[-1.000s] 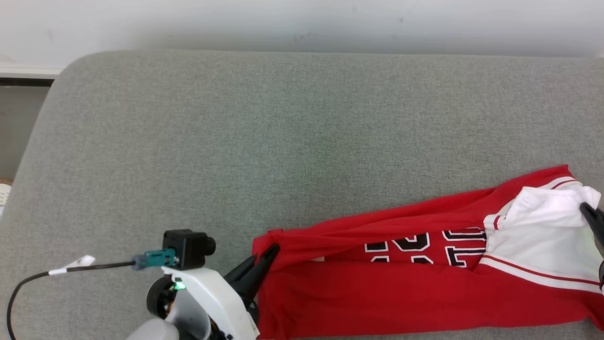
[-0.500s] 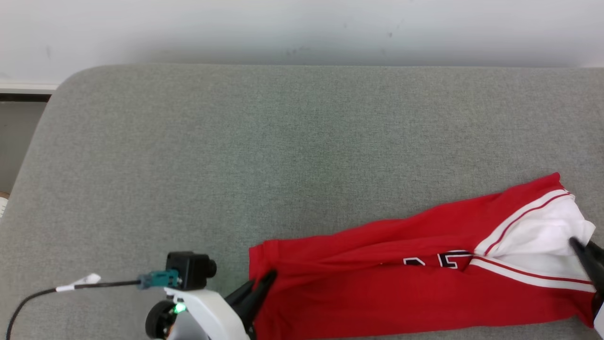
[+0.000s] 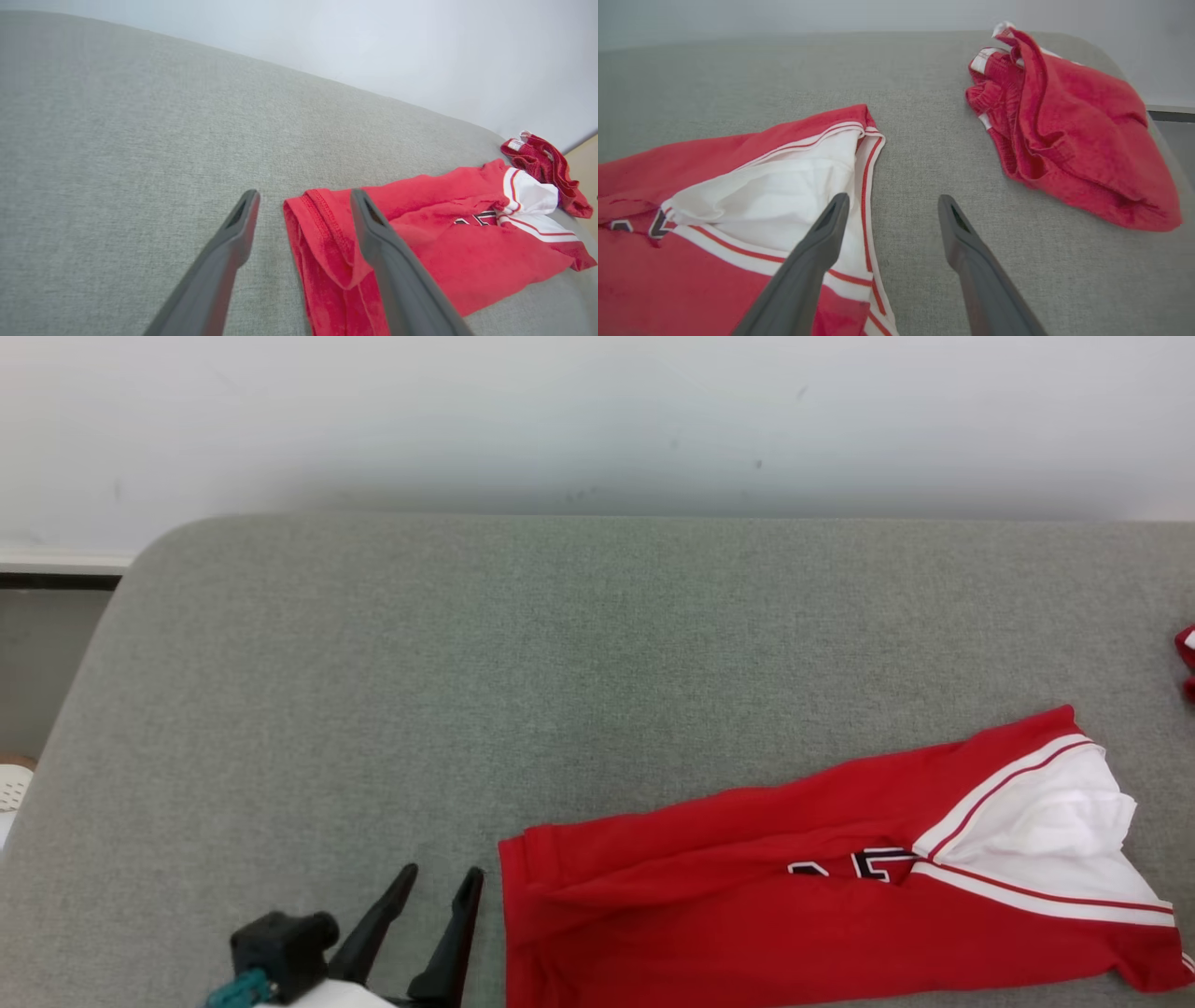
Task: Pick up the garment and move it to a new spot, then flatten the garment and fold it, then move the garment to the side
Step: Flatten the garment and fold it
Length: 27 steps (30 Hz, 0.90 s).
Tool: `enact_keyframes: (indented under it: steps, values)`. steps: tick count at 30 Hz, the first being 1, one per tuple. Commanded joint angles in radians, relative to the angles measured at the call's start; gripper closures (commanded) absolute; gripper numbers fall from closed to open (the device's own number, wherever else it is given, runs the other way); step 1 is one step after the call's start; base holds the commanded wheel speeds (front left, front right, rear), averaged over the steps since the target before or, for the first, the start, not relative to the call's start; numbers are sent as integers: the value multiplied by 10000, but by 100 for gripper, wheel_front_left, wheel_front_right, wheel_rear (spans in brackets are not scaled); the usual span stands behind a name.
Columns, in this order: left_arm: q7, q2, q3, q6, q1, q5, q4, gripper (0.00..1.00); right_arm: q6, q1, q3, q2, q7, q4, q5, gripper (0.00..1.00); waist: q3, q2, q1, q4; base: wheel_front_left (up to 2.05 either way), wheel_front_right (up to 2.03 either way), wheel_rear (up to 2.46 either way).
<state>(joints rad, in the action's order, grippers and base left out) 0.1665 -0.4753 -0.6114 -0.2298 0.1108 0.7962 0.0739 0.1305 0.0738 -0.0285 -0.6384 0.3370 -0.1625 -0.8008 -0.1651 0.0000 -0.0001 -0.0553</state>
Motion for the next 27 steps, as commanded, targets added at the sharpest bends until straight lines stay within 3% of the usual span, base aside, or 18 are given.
enact_keyframes:
  steps: [1,6,11,18,27]
  values:
    - [397,108,120,-99,-130,-310,9,0,-3,55,246,145,150,-13,114,0,59,0,1,-69,0,0,0]
    - [913,500,339,-272,-168,-1191,-171,0,-3,777,597,809,830,-224,580,0,24,0,1,-189,0,0,0]
    - [981,1064,642,-93,1,-2249,-236,0,-3,1711,417,1400,1579,-947,1476,0,-273,0,1,-380,0,0,0]
    - [979,1965,1320,408,-246,-3949,-320,0,-3,2290,278,1846,2018,-2149,2184,0,-659,0,1,-829,0,0,0]
    - [980,2754,2278,1213,-762,-4811,-511,0,-5,1715,-148,1959,2659,-3006,2000,0,-682,0,1,-1047,0,0,0]
